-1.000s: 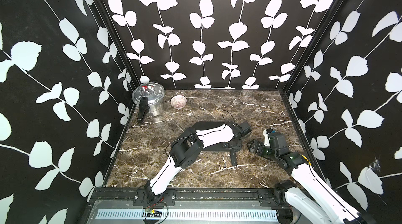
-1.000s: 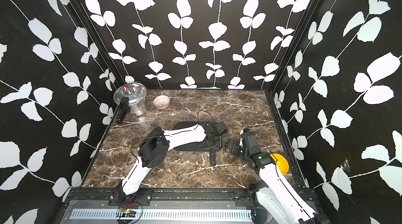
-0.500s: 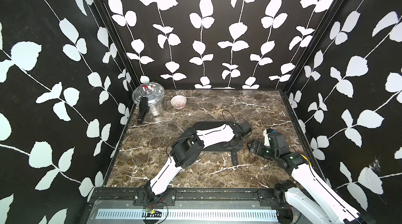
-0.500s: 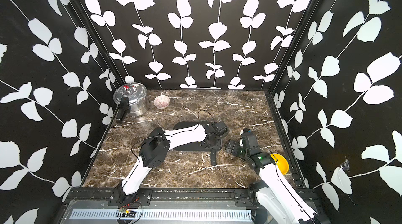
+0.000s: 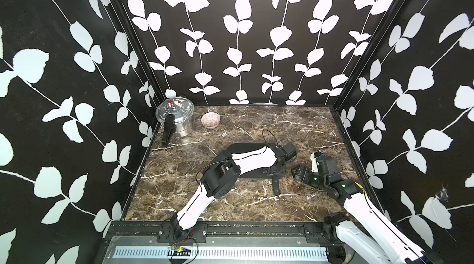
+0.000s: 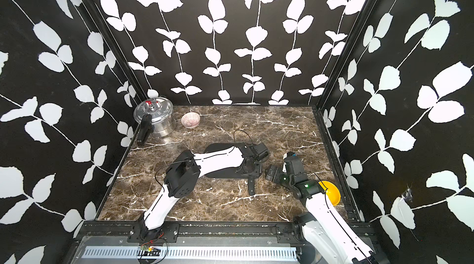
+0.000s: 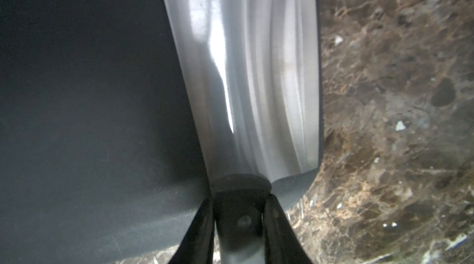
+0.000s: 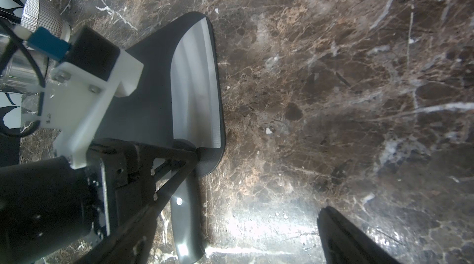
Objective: Align the knife with the edge of the cutting board
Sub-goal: Place the knife at the edge of the cutting board, then reset both arms
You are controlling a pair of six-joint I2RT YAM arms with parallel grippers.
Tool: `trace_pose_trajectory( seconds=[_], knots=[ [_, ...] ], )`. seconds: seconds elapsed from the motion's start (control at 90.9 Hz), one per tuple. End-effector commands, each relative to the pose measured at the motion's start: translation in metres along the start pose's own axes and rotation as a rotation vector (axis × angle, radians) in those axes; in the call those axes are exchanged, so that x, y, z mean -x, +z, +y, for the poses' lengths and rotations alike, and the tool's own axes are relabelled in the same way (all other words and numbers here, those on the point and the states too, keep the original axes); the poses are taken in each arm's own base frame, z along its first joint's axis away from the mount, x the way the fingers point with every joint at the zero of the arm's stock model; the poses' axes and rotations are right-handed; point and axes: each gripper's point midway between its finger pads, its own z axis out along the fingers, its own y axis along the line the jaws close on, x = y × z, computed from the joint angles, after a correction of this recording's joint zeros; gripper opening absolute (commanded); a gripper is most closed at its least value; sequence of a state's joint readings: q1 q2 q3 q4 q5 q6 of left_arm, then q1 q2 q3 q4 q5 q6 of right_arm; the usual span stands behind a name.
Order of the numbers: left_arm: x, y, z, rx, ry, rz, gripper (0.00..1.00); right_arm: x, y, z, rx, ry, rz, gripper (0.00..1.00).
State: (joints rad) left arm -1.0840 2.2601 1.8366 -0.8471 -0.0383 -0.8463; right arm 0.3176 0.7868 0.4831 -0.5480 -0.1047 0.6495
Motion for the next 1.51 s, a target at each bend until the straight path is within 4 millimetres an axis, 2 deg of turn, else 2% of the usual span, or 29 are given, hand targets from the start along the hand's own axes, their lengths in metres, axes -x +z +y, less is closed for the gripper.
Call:
trace_pose_trajectory(
  seconds=[0.0,0.11,0.198,0.396,0.44,0.561,0.693,0.781,0.88,0.957,1.045,1.122,1.177,1.199,1.232,1.298,1.342,1.375,1.408,1.496],
  knots=[
    [-0.003,-0.007,0.001,0.011,0.003,0.004,0.36,-0.001,0.001,-0.002,0.004,0.010,-0.007,1.00],
    [-0.001,-0.007,0.000,0.006,0.004,-0.002,0.53,-0.001,0.001,-0.002,0.004,0.009,-0.007,1.00],
    [0.000,-0.010,-0.001,0.007,0.002,-0.007,0.62,0.000,0.000,-0.002,0.005,0.009,-0.011,1.00],
    [0.011,-0.026,-0.005,-0.015,-0.011,-0.043,0.65,0.001,-0.003,-0.001,0.004,0.006,-0.015,1.00],
    [0.015,-0.033,-0.004,-0.023,-0.018,-0.057,0.69,0.001,-0.004,-0.002,0.001,0.007,-0.018,1.00],
    [0.030,-0.057,0.005,-0.033,-0.031,-0.113,0.97,0.006,-0.007,-0.002,-0.011,0.013,-0.034,1.00],
    [0.050,-0.089,0.026,-0.050,-0.064,-0.189,0.98,0.016,-0.009,-0.001,-0.022,0.026,-0.071,1.00],
    [0.064,-0.111,0.049,-0.056,-0.096,-0.257,0.98,0.030,-0.012,0.001,-0.026,0.027,-0.131,1.00],
    [0.076,-0.142,0.082,-0.051,-0.125,-0.349,0.98,0.050,-0.017,0.004,-0.024,0.004,-0.230,1.00],
    [0.084,-0.165,0.119,-0.013,-0.149,-0.431,0.98,0.068,-0.023,0.003,-0.052,-0.017,-0.325,1.00],
    [0.084,-0.183,0.170,0.067,-0.182,-0.505,0.98,0.091,-0.031,-0.001,-0.099,-0.055,-0.443,1.00],
    [0.080,-0.192,0.219,0.147,-0.208,-0.565,0.98,0.109,-0.037,-0.015,-0.199,-0.047,-0.543,1.00],
    [0.072,-0.200,0.255,0.219,-0.229,-0.625,0.98,0.121,-0.044,-0.024,-0.281,-0.063,-0.604,1.00],
    [0.072,-0.208,0.263,0.236,-0.224,-0.665,0.98,0.127,-0.046,-0.027,-0.313,-0.078,-0.627,1.00],
    [0.066,-0.208,0.281,0.288,-0.216,-0.695,0.98,0.134,-0.048,-0.029,-0.354,-0.102,-0.659,1.00],
    [0.058,-0.226,0.313,0.387,-0.218,-0.804,0.98,0.147,-0.047,-0.036,-0.437,-0.141,-0.713,1.00],
    [0.048,-0.231,0.336,0.451,-0.241,-0.853,0.98,0.153,-0.045,-0.042,-0.496,-0.169,-0.738,1.00],
    [0.041,-0.228,0.353,0.490,-0.250,-0.865,0.98,0.159,-0.043,-0.044,-0.523,-0.187,-0.768,1.00],
    [0.037,-0.236,0.367,0.510,-0.269,-0.911,0.98,0.164,-0.040,-0.046,-0.547,-0.213,-0.787,1.00],
    [0.019,-0.225,0.403,0.597,-0.297,-0.938,0.98,0.173,-0.035,-0.056,-0.623,-0.235,-0.806,1.00]
  ],
)
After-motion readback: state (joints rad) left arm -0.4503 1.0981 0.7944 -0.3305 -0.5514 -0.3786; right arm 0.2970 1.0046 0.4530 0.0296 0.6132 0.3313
